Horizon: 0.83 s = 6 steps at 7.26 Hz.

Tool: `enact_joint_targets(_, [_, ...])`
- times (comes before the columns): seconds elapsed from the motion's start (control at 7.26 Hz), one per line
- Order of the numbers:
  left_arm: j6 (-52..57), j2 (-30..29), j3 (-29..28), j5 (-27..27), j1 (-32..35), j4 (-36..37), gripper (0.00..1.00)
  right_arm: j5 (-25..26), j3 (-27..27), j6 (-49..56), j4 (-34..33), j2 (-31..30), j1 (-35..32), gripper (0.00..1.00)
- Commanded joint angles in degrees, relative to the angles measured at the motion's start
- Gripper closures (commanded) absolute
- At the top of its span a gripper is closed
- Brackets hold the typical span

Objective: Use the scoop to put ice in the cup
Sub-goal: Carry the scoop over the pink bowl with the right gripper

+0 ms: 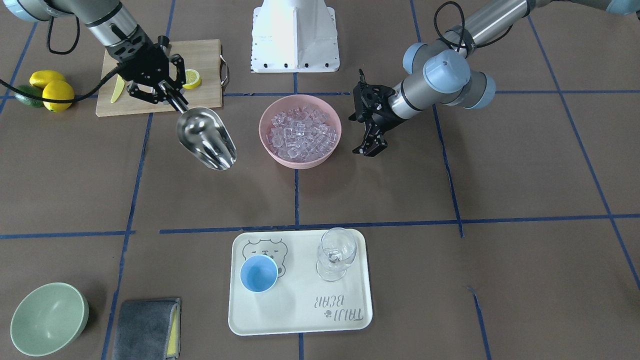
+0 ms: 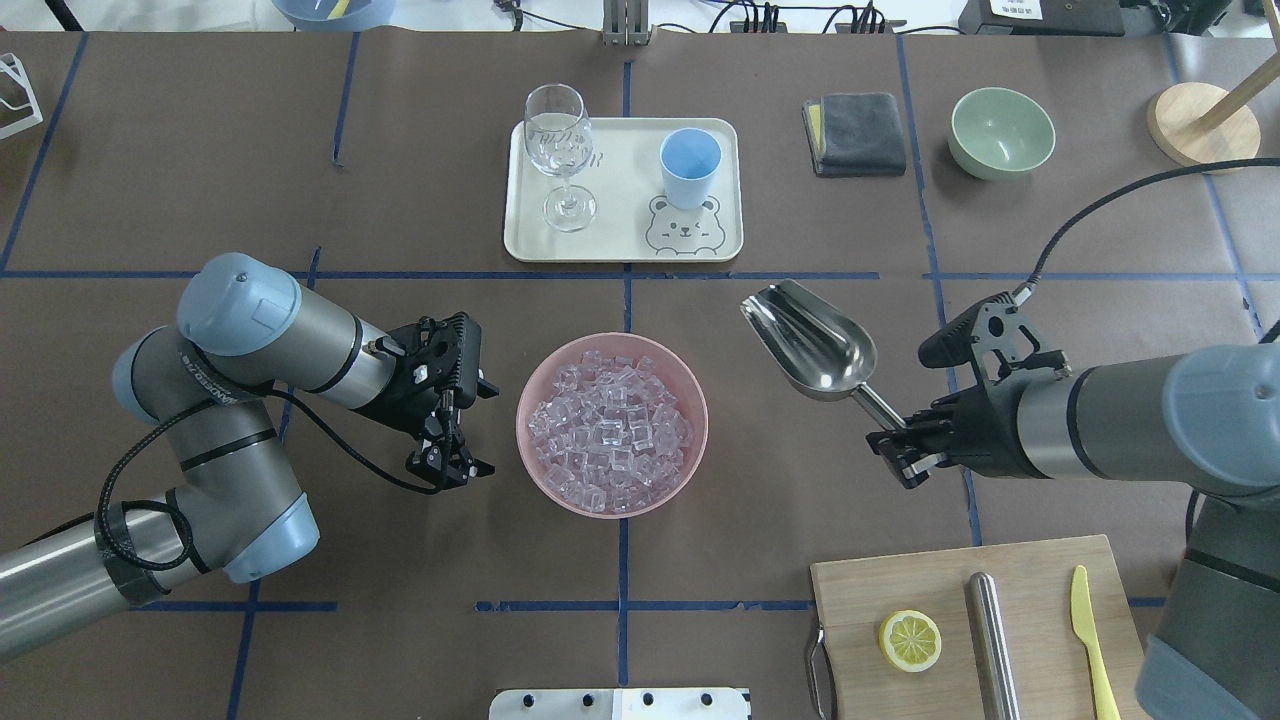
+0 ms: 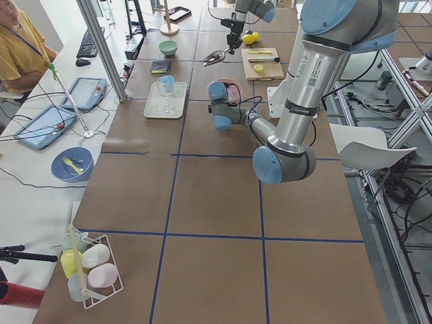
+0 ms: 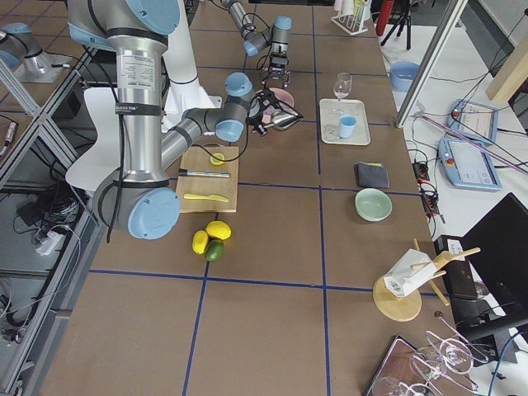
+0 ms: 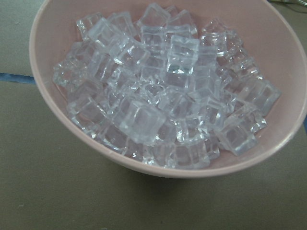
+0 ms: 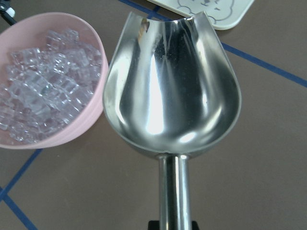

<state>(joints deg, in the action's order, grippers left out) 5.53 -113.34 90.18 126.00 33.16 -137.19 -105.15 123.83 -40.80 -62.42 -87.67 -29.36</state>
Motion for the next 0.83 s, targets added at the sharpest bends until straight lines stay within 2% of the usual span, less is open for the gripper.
enact_joint_targets(0.0, [0.0, 0.0, -0.1, -1.5, 0.0, 0.0, 0.0, -0.1, 0.2, 1.6, -5.2, 5.4, 1.8, 1.0])
enact_joint_targets(0.14, [0.0, 0.0, -0.2, -1.5, 0.0, 0.0, 0.0, -0.1, 0.2, 3.3, -6.9, 5.8, 1.9, 1.0])
enact_joint_targets(0.28, [0.0, 0.0, -0.2, -1.5, 0.0, 0.0, 0.0, -0.3, 1.5, 4.2, -14.5, 9.7, 1.9, 1.0])
enact_joint_targets(0.41, [0.0, 0.0, -0.2, -1.5, 0.1, 0.0, 0.0, -1.8, 2.3, 8.6, -26.4, 16.7, 1.3, 1.0])
enact_joint_targets(0.69, [0.0, 0.0, -0.2, -1.5, 0.1, 0.0, 0.0, -2.0, 4.0, 16.3, -34.8, 18.9, 1.7, 1.0])
